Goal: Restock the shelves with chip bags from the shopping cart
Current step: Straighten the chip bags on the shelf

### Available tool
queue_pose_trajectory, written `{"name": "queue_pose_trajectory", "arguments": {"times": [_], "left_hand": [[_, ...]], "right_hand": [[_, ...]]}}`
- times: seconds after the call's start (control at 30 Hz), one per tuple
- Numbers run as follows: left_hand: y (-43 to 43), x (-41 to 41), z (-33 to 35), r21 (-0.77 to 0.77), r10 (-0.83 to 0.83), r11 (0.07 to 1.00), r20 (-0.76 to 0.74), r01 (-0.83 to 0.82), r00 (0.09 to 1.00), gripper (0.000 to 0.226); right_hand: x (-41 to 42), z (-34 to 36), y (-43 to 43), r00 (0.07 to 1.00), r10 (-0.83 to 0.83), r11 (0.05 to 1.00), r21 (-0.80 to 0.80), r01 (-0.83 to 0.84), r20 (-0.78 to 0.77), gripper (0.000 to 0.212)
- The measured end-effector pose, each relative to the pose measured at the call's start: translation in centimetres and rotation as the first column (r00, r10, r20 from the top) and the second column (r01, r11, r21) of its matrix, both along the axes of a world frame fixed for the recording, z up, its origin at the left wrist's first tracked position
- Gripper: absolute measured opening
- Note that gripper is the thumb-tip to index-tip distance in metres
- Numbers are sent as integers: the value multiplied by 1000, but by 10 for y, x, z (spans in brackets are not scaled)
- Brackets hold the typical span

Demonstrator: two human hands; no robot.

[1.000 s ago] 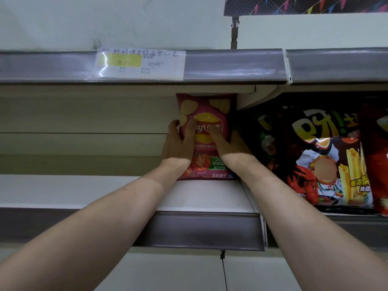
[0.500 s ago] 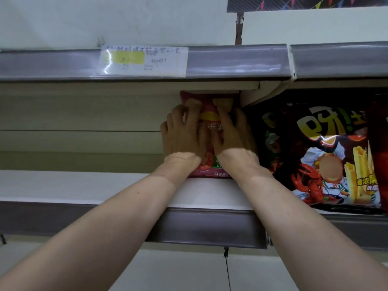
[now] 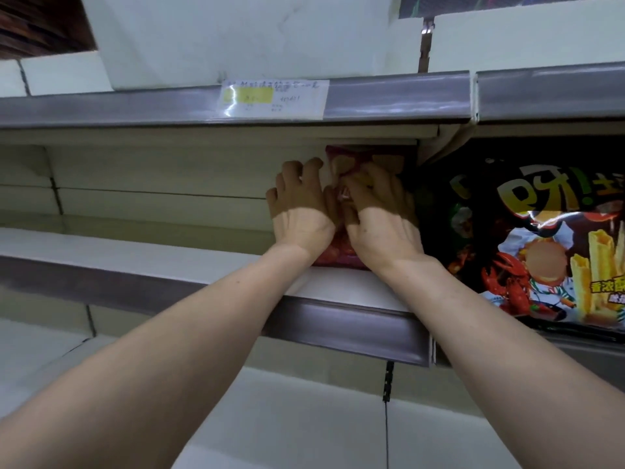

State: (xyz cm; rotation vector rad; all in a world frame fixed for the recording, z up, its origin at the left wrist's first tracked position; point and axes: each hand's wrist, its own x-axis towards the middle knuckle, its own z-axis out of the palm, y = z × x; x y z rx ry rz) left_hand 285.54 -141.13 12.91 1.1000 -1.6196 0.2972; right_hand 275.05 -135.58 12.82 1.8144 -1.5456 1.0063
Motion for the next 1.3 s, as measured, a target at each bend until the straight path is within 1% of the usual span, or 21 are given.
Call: {"name": "queue_pose_trajectory", "arguments": {"times": [0.07,0.1,0.13,0.27,0.33,0.4,0.5,0.6,0.7,0.8,0.9,1.03,1.13,1.2,1.3], "left_hand": [[12,13,3,97,32,995,-42,-28,999,46],[19,19,5,141,56,989,-73,-45,996,47],[26,25,6,171,80,983,-106,-61,991,48],[62,57,0,164,117,983,-210,-83,971,41],[81,75,-8,175,148,979,-242,-107,959,39],[100,97,-19,217,192,967,-265,-136,945,37],[131,135,-41,284,313,928,-252,-239,916,36],[163,178,-68,360,431,870,-229,-335,873,35],[196,219,-96,455,541,785,-175,-420,822,38],[229,257,-123,549,631,690,-136,-472,764,40],[262,297,-150,674,696,553,-50,-490,716,43],[308,350,-198,853,726,303,83,-425,682,58],[340,391,-241,912,769,168,118,-375,629,59],[359,418,-269,938,799,91,131,-334,587,59],[378,455,-313,969,824,51,95,-241,558,62]], "right_hand": [[7,3,11,1000,-7,984,179,12,-26,47],[11,5,18,1000,-3,973,231,9,-26,44],[16,7,25,1000,17,969,246,-11,-25,41],[45,5,51,987,146,975,181,-132,-66,41],[61,-2,62,964,253,958,159,-237,-84,39],[79,-12,72,932,352,928,163,-336,-85,37],[112,-29,88,874,479,869,181,-460,-79,36],[150,-51,104,814,573,805,257,-535,-96,35],[192,-78,120,738,669,717,333,-612,-84,36],[235,-104,138,665,741,634,420,-649,-90,37],[277,-132,157,592,802,546,506,-668,-84,36],[333,-179,187,508,859,424,633,-647,-56,37],[373,-220,207,458,888,341,708,-618,-27,35],[397,-247,216,437,899,281,748,-601,13,36],[428,-286,224,424,904,215,804,-555,51,38]]}}
